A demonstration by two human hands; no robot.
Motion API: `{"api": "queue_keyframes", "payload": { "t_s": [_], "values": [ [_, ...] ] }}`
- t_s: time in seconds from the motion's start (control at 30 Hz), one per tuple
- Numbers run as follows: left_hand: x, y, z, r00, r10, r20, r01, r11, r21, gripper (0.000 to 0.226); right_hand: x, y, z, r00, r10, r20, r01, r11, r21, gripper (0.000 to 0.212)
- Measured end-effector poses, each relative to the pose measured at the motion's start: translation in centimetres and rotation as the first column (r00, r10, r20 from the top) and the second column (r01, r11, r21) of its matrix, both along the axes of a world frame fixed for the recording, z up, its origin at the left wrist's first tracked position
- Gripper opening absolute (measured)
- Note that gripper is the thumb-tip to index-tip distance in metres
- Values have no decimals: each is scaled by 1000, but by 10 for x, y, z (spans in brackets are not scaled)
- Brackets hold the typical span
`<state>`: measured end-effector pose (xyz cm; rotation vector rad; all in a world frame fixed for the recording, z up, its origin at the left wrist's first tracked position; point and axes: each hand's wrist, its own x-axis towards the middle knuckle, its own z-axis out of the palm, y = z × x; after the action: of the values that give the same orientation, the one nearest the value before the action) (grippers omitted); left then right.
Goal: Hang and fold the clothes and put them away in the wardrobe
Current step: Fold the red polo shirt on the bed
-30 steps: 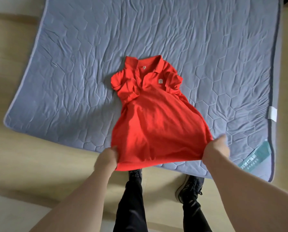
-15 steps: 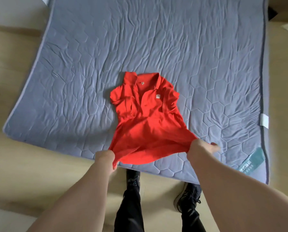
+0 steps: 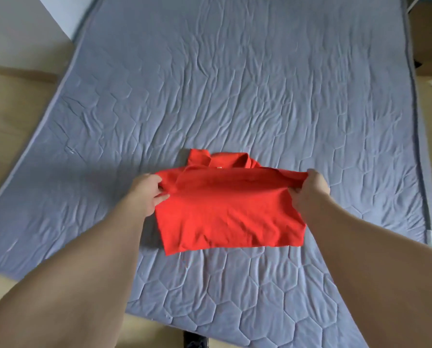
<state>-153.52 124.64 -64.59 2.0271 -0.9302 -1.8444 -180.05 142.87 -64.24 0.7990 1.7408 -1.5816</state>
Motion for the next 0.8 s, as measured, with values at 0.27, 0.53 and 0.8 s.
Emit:
{"api": "queue_keyframes", "payload": {
  "t_s": [0.27,0.53,0.8],
  "values": [
    [-7,-6,-105,952,-118,284,140,989,-58,52,8,-8,-76,860,509,-46,-427,764,484,64],
    [-17,28,-168,883,-187,430,276,948,-156,67,25,25,-138,731,653,196,-678,664,315,37],
    [47,15,-124,540,-251,804,551,827,-112,28,30,48,-131,484,843,235,-800,318,508,53]
  ]
}}
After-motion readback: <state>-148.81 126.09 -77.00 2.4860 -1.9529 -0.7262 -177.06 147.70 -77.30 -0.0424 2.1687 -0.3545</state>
